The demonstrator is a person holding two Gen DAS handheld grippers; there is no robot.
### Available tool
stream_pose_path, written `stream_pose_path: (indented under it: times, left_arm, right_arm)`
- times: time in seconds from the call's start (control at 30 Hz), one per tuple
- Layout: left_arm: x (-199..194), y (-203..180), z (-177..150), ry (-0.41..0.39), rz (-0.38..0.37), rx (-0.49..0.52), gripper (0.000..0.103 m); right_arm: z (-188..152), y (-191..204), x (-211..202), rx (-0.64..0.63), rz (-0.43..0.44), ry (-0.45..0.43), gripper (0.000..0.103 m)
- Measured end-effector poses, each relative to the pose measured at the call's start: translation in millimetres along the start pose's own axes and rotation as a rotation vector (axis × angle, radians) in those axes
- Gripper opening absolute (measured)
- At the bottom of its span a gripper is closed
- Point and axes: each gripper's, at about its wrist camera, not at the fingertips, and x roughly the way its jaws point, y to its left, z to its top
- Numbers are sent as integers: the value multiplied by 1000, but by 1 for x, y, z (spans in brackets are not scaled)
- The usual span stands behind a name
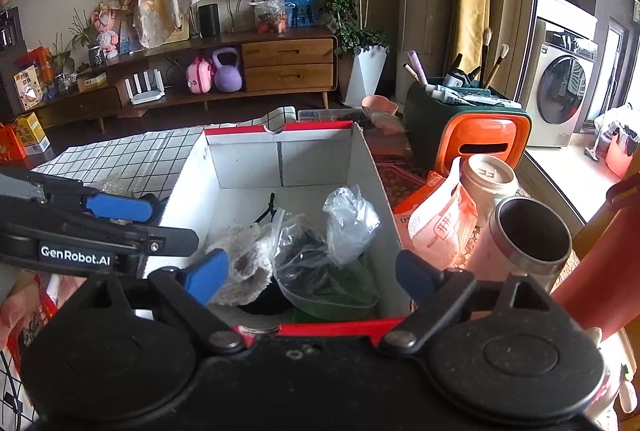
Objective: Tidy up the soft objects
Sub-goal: 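Lower the towel and plastic bag into the box and open both grippers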
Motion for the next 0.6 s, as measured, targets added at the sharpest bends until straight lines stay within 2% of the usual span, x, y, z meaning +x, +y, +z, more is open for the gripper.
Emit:
stream_pose_path:
  times: [0.1,0.27,0.4,0.6]
  left_arm:
    - [-16,2,-6,-12,5,-9,71]
    - [-44,5,-16,-26,-4,-4,72]
    - [-70,10,-27,-54,-3,8,82]
    - [-113,28,-44,-81,-1,-20,86]
  right_arm:
    - [-5,8,-13,-5,23,-18,103]
    - [-10,25,-33,-19,47,-51,103]
    - [-12,42,-46,-25,80,-70,103]
    - [-19,69,-63,-18,131,-96,103]
